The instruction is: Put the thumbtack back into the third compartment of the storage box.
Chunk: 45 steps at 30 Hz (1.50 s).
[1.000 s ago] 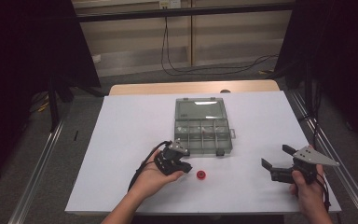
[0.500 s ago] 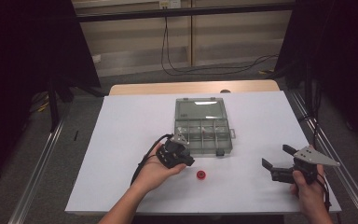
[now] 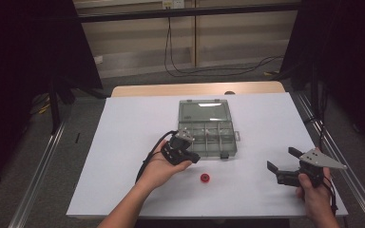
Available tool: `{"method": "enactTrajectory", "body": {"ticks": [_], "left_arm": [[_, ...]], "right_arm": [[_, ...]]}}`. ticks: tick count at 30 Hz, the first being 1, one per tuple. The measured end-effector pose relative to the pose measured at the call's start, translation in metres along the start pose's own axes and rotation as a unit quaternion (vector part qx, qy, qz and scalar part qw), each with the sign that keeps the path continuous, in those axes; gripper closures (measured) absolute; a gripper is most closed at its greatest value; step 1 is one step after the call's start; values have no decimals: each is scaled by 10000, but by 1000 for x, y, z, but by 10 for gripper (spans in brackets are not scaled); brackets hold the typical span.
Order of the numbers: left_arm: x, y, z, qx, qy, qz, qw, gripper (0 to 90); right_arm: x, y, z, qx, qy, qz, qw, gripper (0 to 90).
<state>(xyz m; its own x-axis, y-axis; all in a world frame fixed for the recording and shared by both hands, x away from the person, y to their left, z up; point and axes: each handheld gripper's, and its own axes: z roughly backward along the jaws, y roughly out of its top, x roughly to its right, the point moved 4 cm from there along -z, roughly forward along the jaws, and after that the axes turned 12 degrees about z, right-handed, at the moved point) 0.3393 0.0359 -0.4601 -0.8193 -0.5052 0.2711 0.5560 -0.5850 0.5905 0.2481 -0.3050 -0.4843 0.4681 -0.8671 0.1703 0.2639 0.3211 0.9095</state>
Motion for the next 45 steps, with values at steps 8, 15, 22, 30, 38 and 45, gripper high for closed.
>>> {"method": "enactTrajectory", "body": {"ticks": [8,15,22,30,38,45], "left_arm": [[-1,9,-3,-45,16,-28,10000,842],[-2,15,-5,-28,-28,16,10000,842],[-5,20,-7,-45,-53,17,10000,842],[-6,26,-8,-8,-23,5,10000,842],[-7,35,-11,-49,1,-29,10000,842],[-12,42,-14,-44,41,47,10000,842]], "right_arm": [[0,0,0,0,-13,-14,10000,33],[1,-1,0,4,1,-20,10000,33],[1,-1,1,7,-5,-24,10000,33],[1,-1,0,6,5,-21,10000,33],[2,-1,1,9,-4,-49,10000,33],[2,-1,1,14,-11,-45,10000,33]]}}
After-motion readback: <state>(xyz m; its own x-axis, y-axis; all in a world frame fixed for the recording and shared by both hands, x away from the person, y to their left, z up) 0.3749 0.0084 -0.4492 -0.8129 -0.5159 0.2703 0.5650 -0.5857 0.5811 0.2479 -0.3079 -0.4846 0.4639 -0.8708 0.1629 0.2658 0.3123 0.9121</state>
